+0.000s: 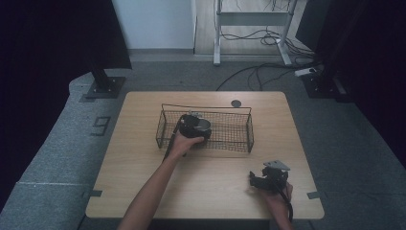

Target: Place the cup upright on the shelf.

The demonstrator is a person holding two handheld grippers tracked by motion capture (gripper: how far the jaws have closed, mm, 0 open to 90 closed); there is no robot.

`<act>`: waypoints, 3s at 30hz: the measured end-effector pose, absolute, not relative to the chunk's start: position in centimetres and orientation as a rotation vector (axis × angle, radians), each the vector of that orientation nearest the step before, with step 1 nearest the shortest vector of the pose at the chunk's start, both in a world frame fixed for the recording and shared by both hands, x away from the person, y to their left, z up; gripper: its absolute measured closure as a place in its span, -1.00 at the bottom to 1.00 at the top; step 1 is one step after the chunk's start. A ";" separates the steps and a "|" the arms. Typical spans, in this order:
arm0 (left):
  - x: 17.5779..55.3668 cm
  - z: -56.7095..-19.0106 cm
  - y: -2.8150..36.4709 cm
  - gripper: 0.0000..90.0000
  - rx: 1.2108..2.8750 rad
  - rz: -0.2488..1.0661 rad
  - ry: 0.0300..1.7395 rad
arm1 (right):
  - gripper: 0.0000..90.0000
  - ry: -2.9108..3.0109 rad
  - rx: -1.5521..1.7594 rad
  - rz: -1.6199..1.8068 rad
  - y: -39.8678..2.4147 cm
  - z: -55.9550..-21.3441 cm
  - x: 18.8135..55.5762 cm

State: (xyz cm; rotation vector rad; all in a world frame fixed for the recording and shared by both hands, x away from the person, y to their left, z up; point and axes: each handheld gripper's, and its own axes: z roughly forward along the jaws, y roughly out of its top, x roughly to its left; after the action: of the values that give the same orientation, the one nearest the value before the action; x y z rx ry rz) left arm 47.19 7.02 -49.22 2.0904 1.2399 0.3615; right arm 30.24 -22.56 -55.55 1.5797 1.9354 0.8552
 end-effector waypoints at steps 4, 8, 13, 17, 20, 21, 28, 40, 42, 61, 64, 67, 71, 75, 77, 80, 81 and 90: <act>47.2 -49.1 7.1 -0.62 2.093 0.359 1.251 | -0.80 1.936 1.579 0.855 -22.6 -55.6 30.2; 47.1 -49.0 7.1 -0.67 2.107 0.364 1.261 | -0.80 1.936 1.579 0.855 -22.6 -55.6 30.2; 47.1 -49.0 7.1 -0.71 2.110 0.350 1.271 | -0.80 1.935 1.579 0.855 -22.6 -55.6 30.2; 46.8 -48.6 7.2 -0.75 2.099 0.354 1.265 | -0.80 1.936 1.579 0.855 -22.6 -55.6 30.2; 46.6 -48.2 7.2 -0.78 2.098 0.364 1.253 | -0.80 1.937 1.579 0.853 -22.6 -55.5 30.2; 46.6 -48.1 7.2 -0.78 2.096 0.365 1.252 | -0.80 1.937 1.579 0.853 -22.6 -55.5 30.2; 45.5 -46.0 8.0 -0.79 2.053 0.393 1.213 | -0.80 1.937 1.579 0.853 -22.6 -55.5 30.2; 42.6 -43.7 9.2 -0.79 2.005 0.381 1.110 | -0.80 1.935 1.579 0.850 -22.6 -55.5 30.2; 42.2 -43.7 9.6 -0.78 1.995 0.377 1.111 | -0.80 1.935 1.579 0.850 -22.6 -55.5 30.2; 36.1 -43.2 12.0 -0.74 1.917 0.346 0.984 | -0.80 1.933 1.583 0.851 -22.5 -55.5 30.2; 35.1 -43.7 12.6 -0.73 1.907 0.359 0.979 | -0.80 1.933 1.584 0.851 -22.5 -55.5 30.2; 34.3 -44.3 13.1 -0.72 1.910 0.374 0.976 | -0.80 1.934 1.583 0.851 -22.5 -55.5 30.2; 33.1 -45.3 13.8 -0.71 1.921 0.397 0.981 | -0.80 1.935 1.582 0.851 -22.5 -55.5 30.2; 31.8 -46.3 14.4 -0.70 1.933 0.423 0.978 | -0.80 1.935 1.582 0.850 -22.5 -55.5 30.2; 31.4 -46.9 14.8 -0.70 1.934 0.425 0.988 | -0.79 1.935 1.581 0.850 -22.5 -55.5 30.2; 30.9 -48.0 15.6 -0.70 1.926 0.401 1.018 | -0.79 1.935 1.581 0.851 -22.5 -55.5 30.2; 30.9 -48.4 15.8 -0.69 1.933 0.397 1.026 | -0.79 1.935 1.581 0.851 -22.5 -55.5 30.2; 30.4 -51.1 17.4 -0.68 1.953 0.390 1.100 | -0.79 1.933 1.581 0.851 -22.5 -55.5 30.2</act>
State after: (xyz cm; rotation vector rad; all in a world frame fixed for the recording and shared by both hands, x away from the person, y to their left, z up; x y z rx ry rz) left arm 30.37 17.41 -51.07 1.9532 1.1004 0.3898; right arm 30.23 -22.54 -55.52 1.5812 1.9327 0.8510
